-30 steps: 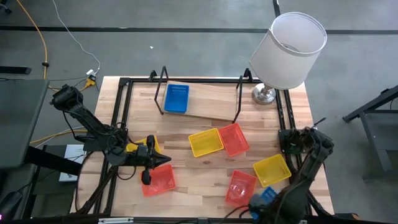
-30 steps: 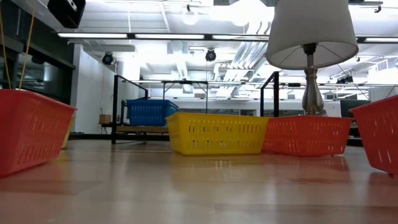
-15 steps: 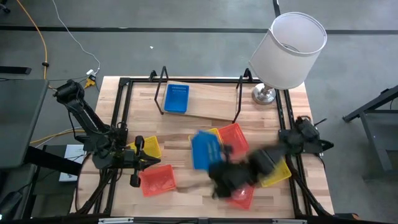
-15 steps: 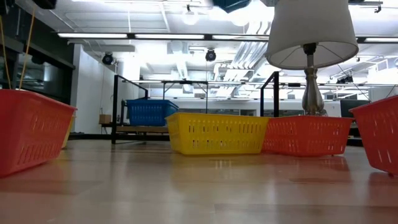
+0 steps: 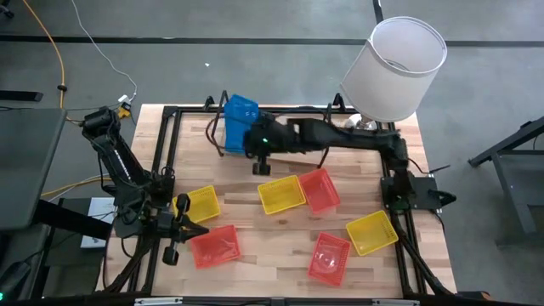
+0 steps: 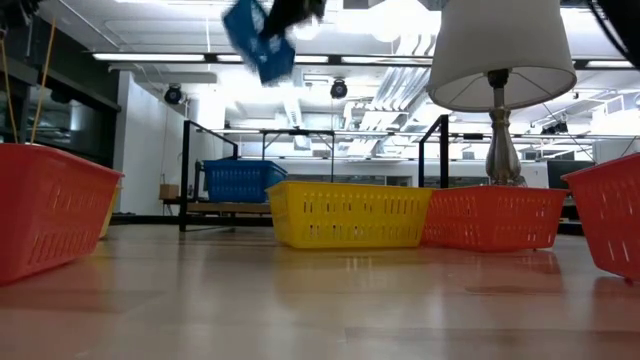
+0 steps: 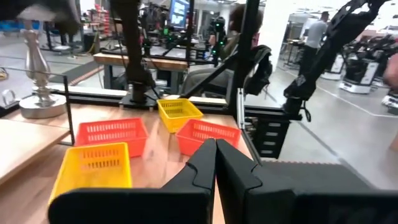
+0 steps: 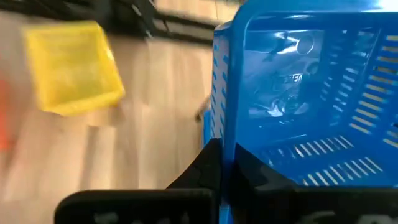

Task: Stack baskets on shelf by color
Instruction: Stack the blue bin on the blue bin on the shelf

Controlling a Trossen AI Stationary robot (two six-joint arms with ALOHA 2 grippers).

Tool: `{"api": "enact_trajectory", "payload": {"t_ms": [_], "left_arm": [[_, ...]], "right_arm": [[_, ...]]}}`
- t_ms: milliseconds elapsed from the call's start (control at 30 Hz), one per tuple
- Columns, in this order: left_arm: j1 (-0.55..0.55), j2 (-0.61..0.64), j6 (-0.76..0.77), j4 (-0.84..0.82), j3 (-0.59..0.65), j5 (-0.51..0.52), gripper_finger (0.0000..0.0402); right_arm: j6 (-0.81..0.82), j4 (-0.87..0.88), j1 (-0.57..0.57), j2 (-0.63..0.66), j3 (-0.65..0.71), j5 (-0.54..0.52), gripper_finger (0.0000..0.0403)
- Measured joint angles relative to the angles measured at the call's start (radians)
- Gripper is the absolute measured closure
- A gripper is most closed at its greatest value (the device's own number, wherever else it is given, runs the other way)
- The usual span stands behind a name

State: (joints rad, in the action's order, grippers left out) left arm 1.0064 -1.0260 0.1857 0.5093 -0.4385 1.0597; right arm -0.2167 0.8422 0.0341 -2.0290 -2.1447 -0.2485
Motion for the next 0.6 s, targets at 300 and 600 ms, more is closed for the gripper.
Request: {"api": "enact_trajectory", "payload": {"t_ms": [300,600], "left_arm": [[0.010,-0.002,0.024,-0.020,0.000,0.002,0.0402],[0.009,-0.002,0.024,-0.020,0.000,0.003,0.0402]], "right_arm": [[0.051,-0.020,0.072,-0.188,0.003,0.015,0.0403],[0.112,-0.056,0.087,-0.221,0.003,-0.029,0.0403]]}}
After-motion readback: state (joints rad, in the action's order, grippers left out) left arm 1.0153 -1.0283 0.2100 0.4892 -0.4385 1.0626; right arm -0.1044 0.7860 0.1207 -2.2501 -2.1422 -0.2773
